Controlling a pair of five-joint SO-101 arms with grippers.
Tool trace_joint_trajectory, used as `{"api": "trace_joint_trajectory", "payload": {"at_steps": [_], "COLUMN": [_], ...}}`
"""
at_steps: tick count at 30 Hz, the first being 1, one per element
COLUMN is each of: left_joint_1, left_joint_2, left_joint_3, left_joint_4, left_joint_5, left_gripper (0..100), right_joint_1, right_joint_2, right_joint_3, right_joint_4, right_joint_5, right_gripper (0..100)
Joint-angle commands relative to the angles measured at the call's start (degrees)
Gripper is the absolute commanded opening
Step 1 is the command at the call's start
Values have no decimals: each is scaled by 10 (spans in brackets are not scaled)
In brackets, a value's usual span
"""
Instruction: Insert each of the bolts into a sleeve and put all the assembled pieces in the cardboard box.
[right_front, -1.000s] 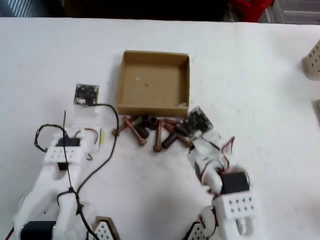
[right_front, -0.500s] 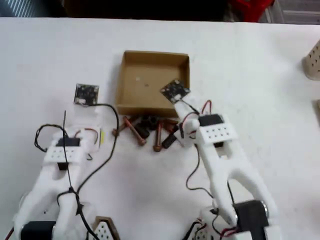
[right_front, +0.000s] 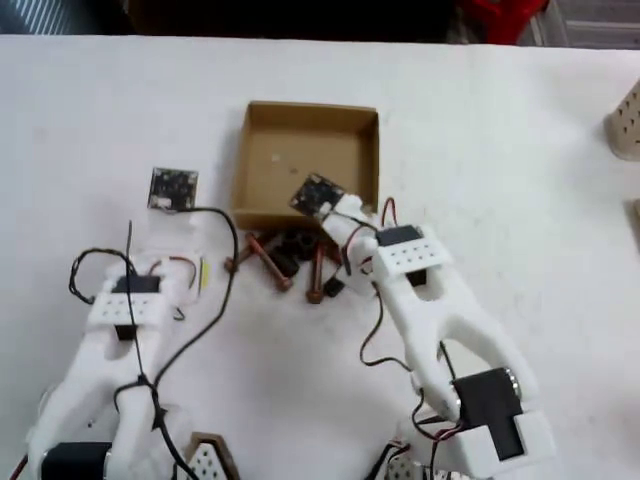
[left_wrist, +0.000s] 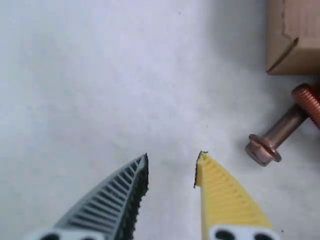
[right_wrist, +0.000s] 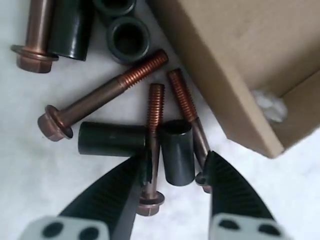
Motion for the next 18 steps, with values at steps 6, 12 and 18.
{"api": "trace_joint_trajectory", "payload": {"at_steps": [6, 12, 18], "left_joint_1": [-6, -6, -6], "left_joint_2": [1, 1, 1], "left_joint_3": [-28, -28, -28], "left_joint_4": [-15, -15, -13], "left_joint_5": [3, 3, 3], "left_gripper": [184, 184, 184], "right_joint_1": [12, 14, 17], "right_joint_2": [27, 55, 53], "right_joint_3": [-25, -24, -22], "right_joint_4": [-56, -54, -33], "right_joint_5": [8, 33, 36], "right_gripper": [157, 81, 105]}}
